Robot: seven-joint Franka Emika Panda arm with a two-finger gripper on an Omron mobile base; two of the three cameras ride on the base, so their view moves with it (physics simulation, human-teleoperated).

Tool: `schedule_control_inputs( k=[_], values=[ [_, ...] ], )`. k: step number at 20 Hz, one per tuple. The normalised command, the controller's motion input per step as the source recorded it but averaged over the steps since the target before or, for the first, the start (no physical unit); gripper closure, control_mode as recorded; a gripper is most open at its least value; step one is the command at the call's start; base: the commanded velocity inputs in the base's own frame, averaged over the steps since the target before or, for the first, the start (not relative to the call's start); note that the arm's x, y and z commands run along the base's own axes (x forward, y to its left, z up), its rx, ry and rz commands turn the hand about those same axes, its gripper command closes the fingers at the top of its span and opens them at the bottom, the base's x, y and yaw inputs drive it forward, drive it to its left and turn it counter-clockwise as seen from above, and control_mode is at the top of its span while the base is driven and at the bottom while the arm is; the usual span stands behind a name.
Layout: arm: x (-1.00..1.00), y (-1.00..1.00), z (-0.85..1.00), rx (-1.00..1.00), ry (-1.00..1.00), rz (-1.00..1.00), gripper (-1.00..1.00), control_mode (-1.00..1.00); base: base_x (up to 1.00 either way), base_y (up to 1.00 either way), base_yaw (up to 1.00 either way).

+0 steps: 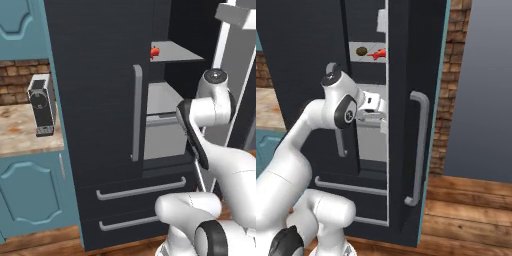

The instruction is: Open the fridge, remove the kiwi, sweet potato, and fish, and place them on any counter.

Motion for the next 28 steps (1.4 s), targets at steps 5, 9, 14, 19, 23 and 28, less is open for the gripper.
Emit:
schedule_control_inputs(
  k=[5, 9, 14, 19, 23, 28],
  values=[
    [-0.81, -0.76, -0.18, -0.01, 0.00, -0.02, -1.00, -1.00, 0.00, 0.00, 0.00],
    [-0.62, 0.96, 0.09, 0.02, 0.04, 0.18, -1.00, -1.00, 0.00, 0.00, 0.00],
    [-0.10, 1.00, 0.15, 0.16, 0.06, 0.17, -1.00, -1.00, 0.00, 0.00, 0.00],
    [-0.24, 1.00, 0.13, 0.19, 0.00, 0.10, -1.00, -1.00, 0.00, 0.00, 0.00],
    [0.00, 1.00, 0.12, 0.06, -0.03, 0.05, -1.00, -1.00, 0.00, 0.00, 0.00],
    [0.16, 0.71, 0.02, 0.00, -0.15, 0.00, -1.00, -1.00, 0.00, 0.00, 0.00]
  ],
)
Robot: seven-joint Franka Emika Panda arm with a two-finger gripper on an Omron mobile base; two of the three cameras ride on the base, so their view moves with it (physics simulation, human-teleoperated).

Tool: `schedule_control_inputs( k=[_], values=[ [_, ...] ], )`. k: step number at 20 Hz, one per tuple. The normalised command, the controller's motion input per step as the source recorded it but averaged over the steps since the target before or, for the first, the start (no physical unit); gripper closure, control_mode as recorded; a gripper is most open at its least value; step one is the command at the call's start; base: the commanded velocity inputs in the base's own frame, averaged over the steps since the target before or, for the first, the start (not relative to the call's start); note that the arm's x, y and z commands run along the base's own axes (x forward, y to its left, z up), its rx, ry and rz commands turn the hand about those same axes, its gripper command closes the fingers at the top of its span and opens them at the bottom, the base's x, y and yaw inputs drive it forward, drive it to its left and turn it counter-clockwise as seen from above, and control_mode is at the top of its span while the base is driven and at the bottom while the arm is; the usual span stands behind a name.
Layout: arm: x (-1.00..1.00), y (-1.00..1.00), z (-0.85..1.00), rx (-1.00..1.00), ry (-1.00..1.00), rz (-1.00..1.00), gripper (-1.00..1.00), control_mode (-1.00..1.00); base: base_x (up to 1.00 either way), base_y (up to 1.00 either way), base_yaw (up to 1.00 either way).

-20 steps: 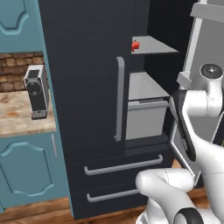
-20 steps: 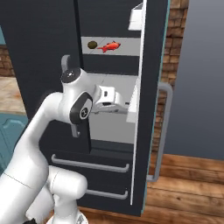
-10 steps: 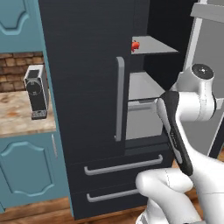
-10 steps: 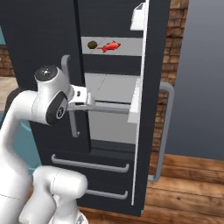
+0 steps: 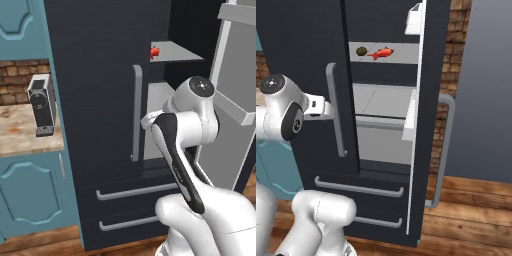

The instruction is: Open the fridge, remove the kiwi, sweet potato, and fish, and place them on any counter.

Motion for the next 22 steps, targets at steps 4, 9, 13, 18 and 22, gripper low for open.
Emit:
schedule_control_inputs(
  k=[4, 9, 13, 18, 22],
  values=[
    [0.62, 0.12, 0.00, 0.00, -0.08, 0.00, -1.00, -1.00, 0.00, 0.00, 0.00],
    [0.77, 0.00, 0.00, 0.00, -0.01, 0.00, -1.00, -1.00, 0.00, 0.00, 0.00],
    [0.96, 0.00, -0.08, 0.00, -0.01, 0.00, -1.00, -1.00, 0.00, 0.00, 0.00],
    [0.74, 0.21, -0.14, 0.00, 0.00, 0.00, -1.00, -1.00, 0.00, 0.00, 0.00],
    [0.79, 0.12, -0.21, 0.00, -0.01, -0.01, -1.00, -1.00, 0.00, 0.00, 0.00]
  ],
)
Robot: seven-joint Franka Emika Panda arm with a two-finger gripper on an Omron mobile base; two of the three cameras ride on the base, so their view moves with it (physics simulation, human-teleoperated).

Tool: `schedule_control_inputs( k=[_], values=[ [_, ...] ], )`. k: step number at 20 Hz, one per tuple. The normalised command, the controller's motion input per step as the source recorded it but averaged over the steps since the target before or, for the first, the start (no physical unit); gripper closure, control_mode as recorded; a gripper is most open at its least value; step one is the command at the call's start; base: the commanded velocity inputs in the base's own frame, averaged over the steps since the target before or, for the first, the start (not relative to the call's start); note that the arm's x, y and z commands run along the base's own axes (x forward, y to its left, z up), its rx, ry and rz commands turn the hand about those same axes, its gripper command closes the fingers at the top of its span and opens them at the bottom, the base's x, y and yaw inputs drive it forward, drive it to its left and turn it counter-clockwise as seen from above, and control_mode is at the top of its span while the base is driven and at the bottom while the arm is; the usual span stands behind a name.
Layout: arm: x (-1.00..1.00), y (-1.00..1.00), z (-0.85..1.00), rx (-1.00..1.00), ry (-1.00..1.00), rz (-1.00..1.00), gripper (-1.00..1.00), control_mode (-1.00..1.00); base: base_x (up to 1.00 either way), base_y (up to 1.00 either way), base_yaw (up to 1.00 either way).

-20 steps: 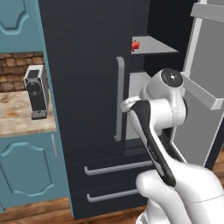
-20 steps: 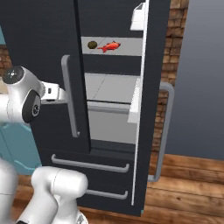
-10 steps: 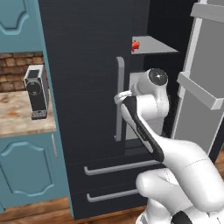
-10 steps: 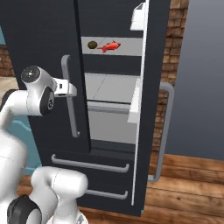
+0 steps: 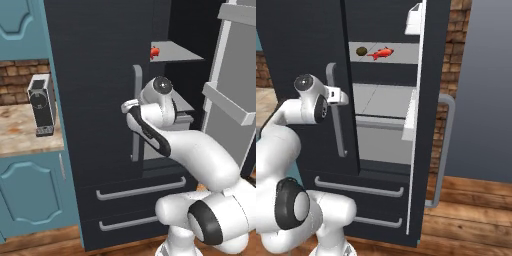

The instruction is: Open the fridge, remove the kiwi, sweet potato, and fish, and place them on any counter.

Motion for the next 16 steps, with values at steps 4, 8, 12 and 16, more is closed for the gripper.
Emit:
schedule_control_inputs(
  k=[4, 8, 12, 16],
  values=[
    [0.88, 0.00, -0.23, 0.00, 0.00, -0.05, -1.00, -1.00, 0.00, 0.00, 0.00],
    [0.70, 0.09, -0.23, 0.00, 0.00, -0.04, -1.00, -1.00, 0.00, 0.00, 0.00],
    [-0.14, 0.48, -0.06, 0.00, -0.01, 0.00, 1.00, -1.00, 0.00, 0.00, 0.00],
    [-0.94, 0.63, 0.09, 0.01, 0.00, 0.12, 1.00, -1.00, 0.00, 0.00, 0.00]
  ],
)
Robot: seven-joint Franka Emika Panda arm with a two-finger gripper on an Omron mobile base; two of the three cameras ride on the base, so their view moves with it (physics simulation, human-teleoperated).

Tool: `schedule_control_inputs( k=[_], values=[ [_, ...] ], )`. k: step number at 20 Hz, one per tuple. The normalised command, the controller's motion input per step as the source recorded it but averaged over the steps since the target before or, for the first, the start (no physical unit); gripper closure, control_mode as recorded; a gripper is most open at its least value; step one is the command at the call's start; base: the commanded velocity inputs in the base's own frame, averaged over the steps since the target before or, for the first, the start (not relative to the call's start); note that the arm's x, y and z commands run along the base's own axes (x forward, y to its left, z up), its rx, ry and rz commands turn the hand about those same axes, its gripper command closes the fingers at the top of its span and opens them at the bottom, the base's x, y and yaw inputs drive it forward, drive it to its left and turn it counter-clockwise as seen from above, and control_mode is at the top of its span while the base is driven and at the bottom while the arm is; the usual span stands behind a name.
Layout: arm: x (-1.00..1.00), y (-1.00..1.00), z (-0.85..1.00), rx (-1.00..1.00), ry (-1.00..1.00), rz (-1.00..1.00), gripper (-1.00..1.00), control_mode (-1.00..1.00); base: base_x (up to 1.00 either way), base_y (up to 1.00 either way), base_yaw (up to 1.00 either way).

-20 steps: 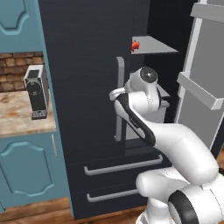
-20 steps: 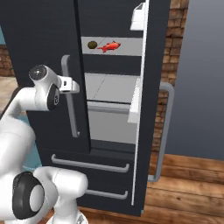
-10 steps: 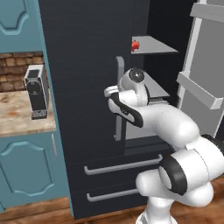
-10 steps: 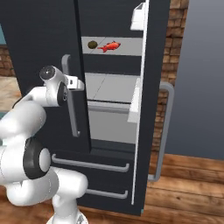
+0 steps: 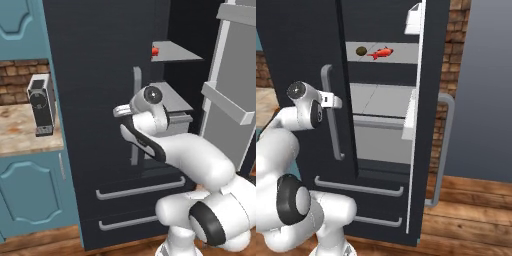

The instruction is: Open the fridge, remove the kiwi, sweet potato, and fish, and place them on any counter.

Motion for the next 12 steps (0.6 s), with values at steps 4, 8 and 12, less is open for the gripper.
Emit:
schedule_control_inputs(
  k=[4, 8, 12],
  values=[
    [-1.00, 0.51, 0.30, 0.05, 0.00, 0.14, 1.00, -1.00, 0.00, 0.00, 0.00],
    [-1.00, 0.64, 0.25, 0.06, 0.00, 0.20, 1.00, -1.00, 0.00, 0.00, 0.00],
    [-1.00, 0.91, 0.26, 0.05, 0.01, 0.12, 1.00, -1.00, 0.00, 0.00, 0.00]
  ],
)
